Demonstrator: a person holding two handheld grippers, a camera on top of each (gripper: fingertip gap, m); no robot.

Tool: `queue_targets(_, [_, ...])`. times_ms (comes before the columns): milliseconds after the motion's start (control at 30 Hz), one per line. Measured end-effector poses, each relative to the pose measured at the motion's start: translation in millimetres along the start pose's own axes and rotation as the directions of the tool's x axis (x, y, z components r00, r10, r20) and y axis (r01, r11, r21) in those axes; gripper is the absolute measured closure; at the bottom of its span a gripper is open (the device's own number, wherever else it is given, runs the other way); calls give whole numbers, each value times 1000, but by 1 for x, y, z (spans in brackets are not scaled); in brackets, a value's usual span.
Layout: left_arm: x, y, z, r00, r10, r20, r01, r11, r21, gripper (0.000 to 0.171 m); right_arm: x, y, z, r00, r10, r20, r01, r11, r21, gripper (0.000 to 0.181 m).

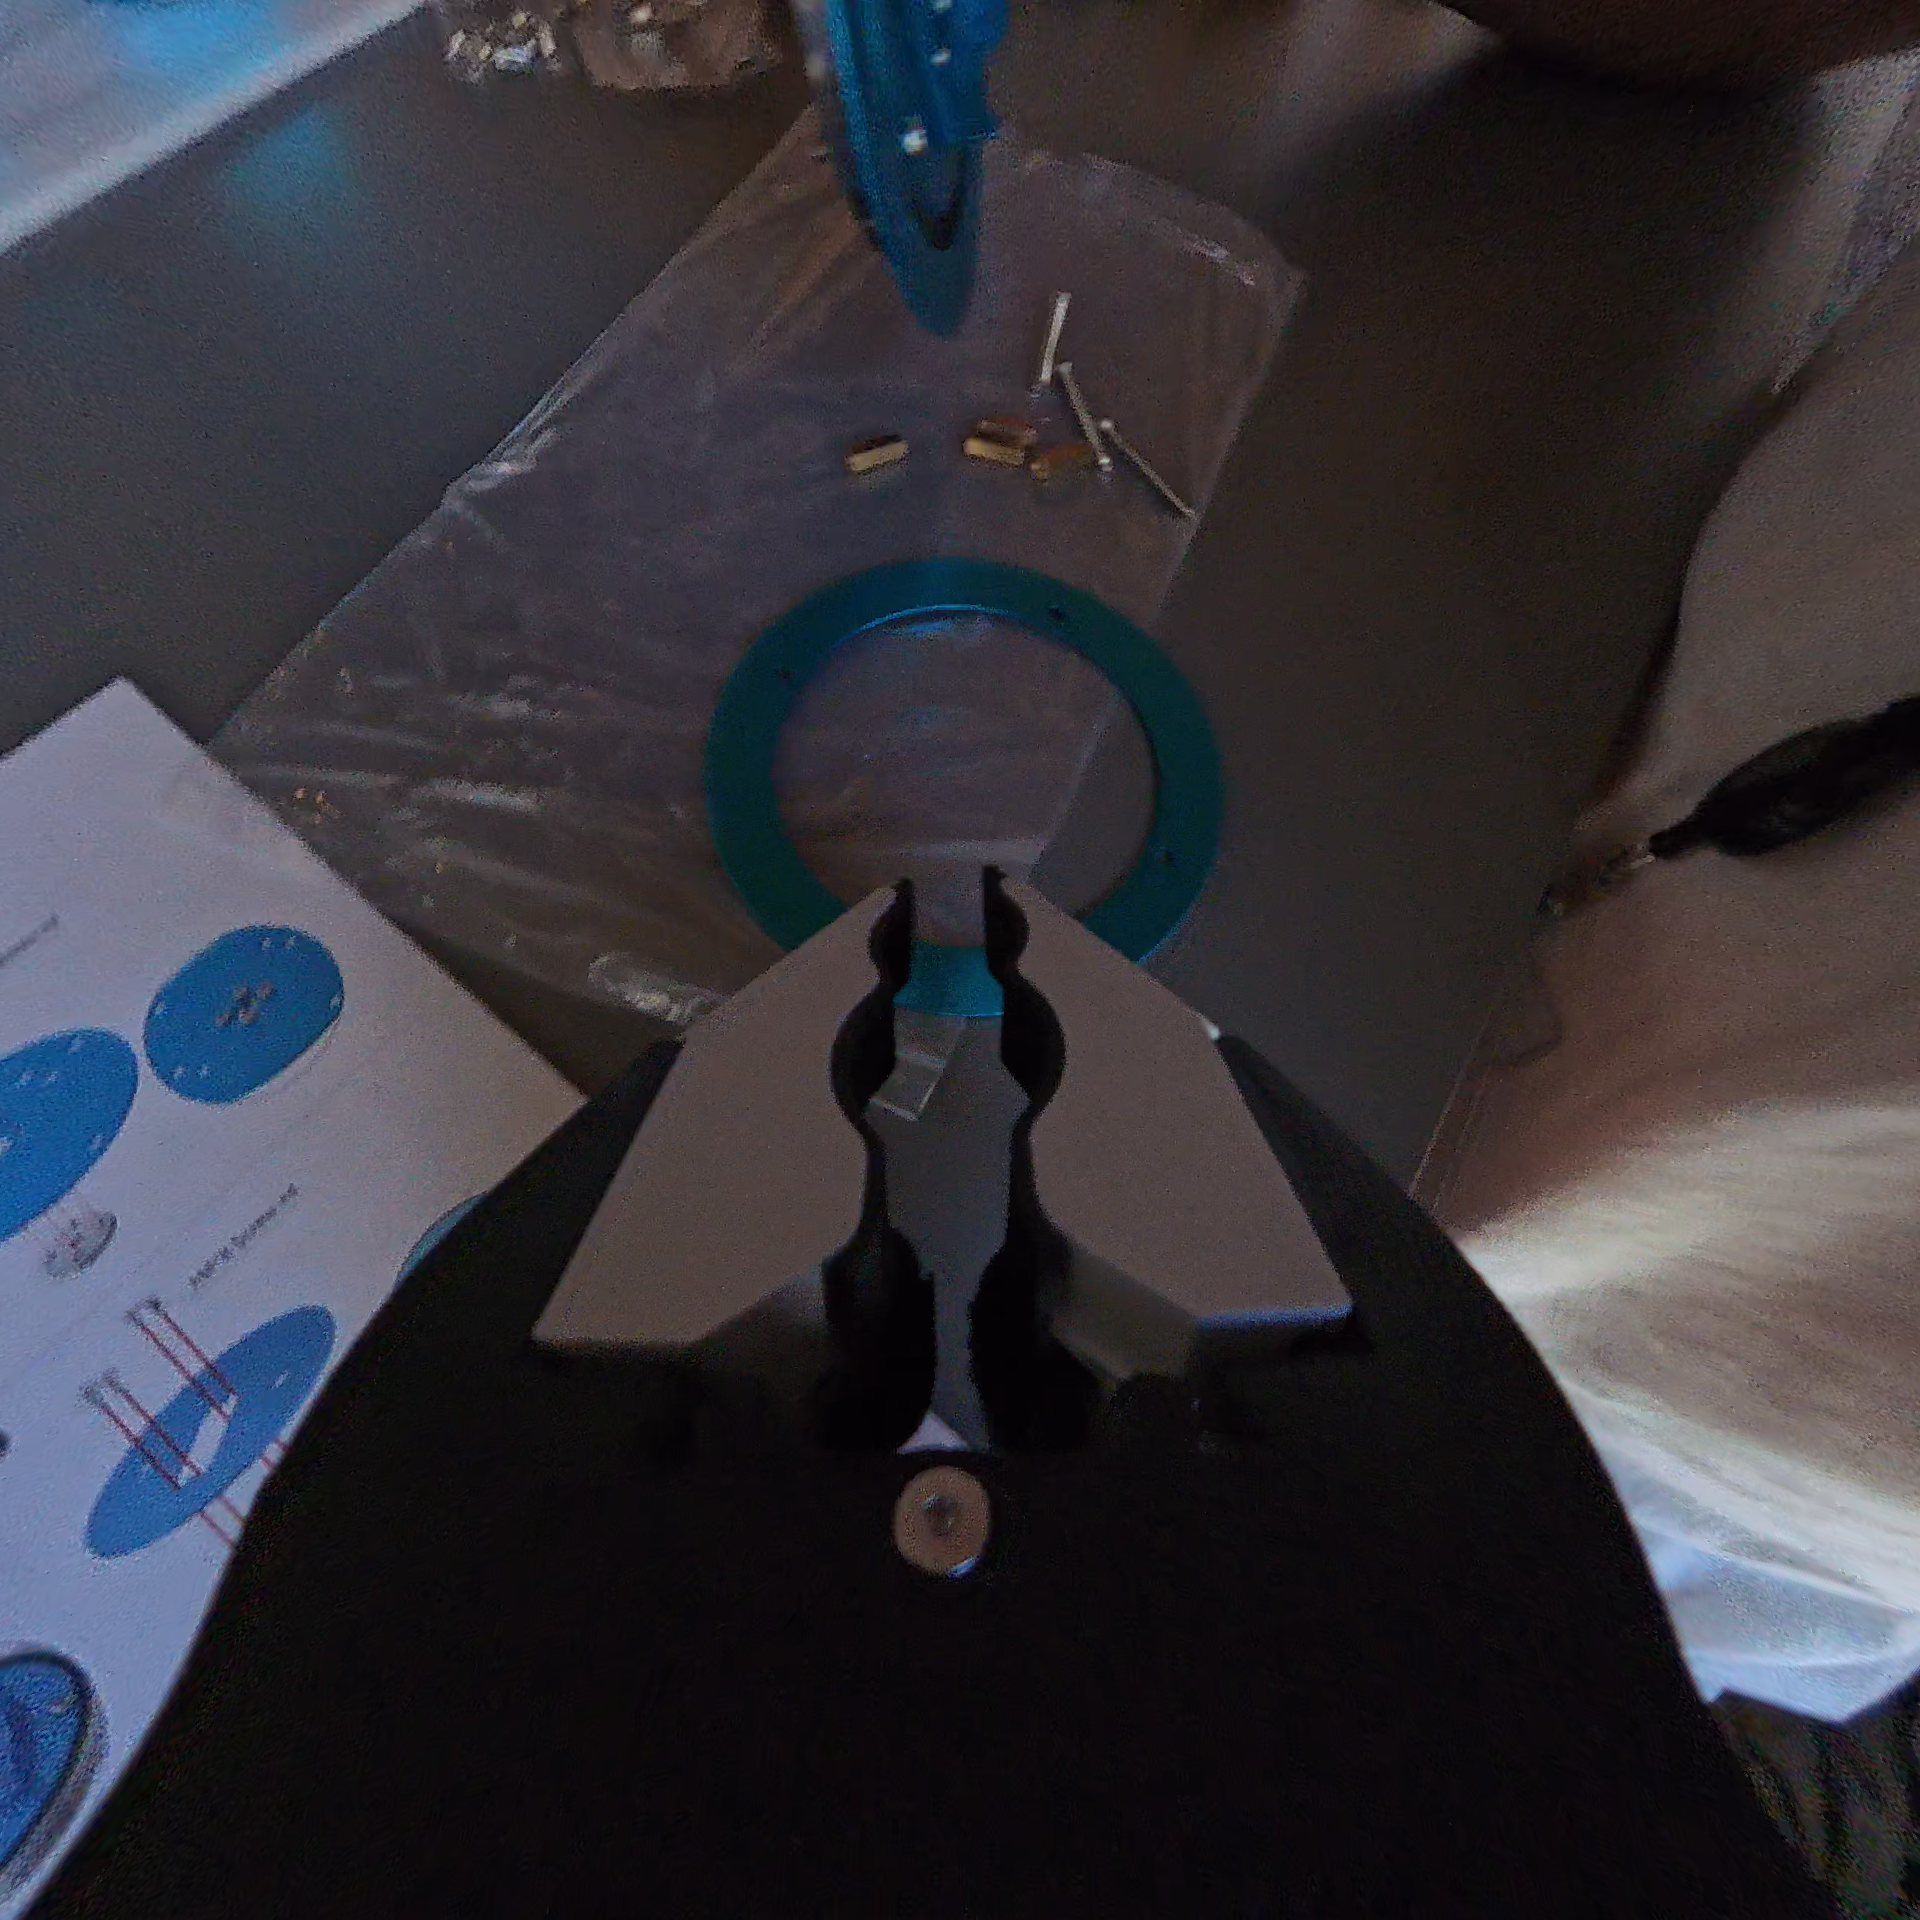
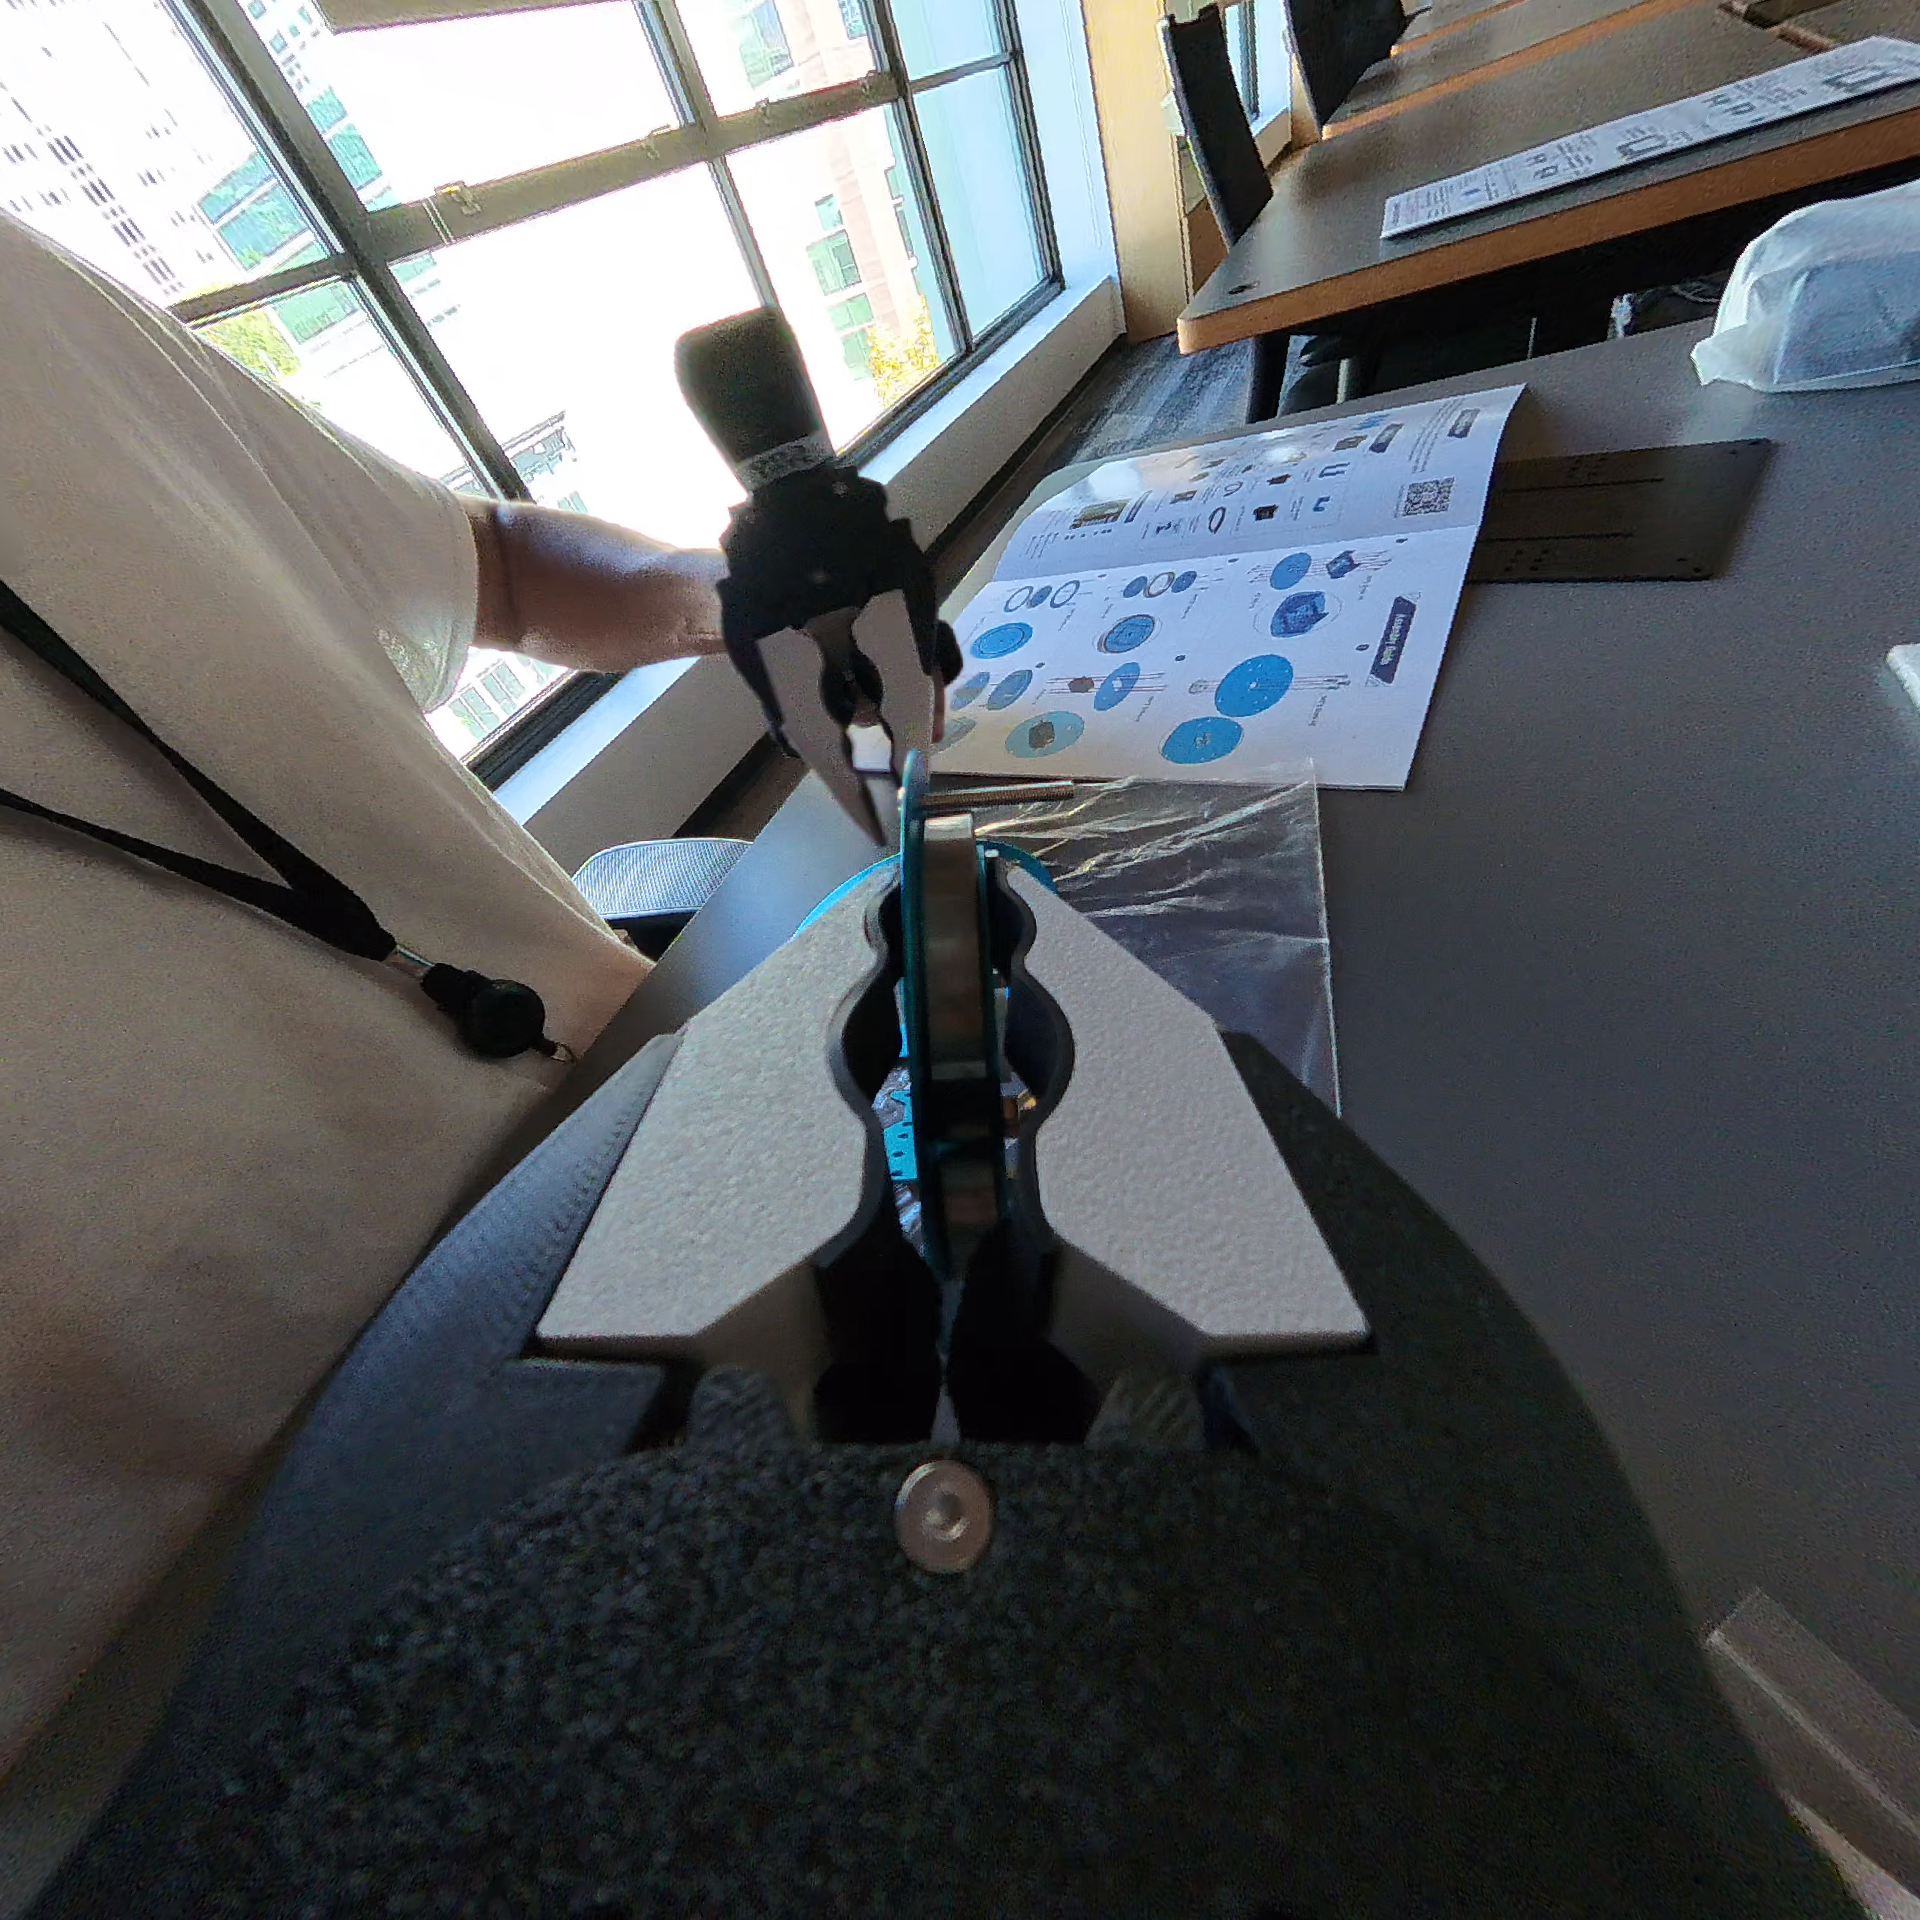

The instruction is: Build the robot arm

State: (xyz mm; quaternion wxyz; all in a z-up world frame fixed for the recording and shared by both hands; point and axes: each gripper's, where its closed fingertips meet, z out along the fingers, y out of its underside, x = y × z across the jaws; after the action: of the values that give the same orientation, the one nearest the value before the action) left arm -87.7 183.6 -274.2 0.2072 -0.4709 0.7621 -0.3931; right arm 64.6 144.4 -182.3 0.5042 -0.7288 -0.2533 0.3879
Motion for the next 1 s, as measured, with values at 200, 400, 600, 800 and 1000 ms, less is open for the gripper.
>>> queue_targets(200, [41, 10, 12, 956, 159, -247, -198, 970, -140, 127, -7, 1, 6, 1000, 7, -14, -7, 1000, 7, 169])
queue_targets(400, [44, 13, 25, 931, 219, -293, -284, 938, -199, 149, -12, 7, 16, 999, -5, -36, 4, 1000, -21, 169])
queue_targets(600, [57, 12, 27, 948, 160, -276, -242, 924, -295, 159, -21, 5, 21, 1000, -23, -13, 23, 999, -36, 169])
queue_targets(800, [73, 2, 20, 933, -64, -354, -43, 957, -286, 171, -25, 2, 19, 1000, -26, 6, 26, 998, -48, 169])
queue_targets(1000, [49, 3, -12, 979, 113, -168, -148, 965, -216, 171, -25, 5, 19, 1000, -17, 17, 18, 999, -51, 169])
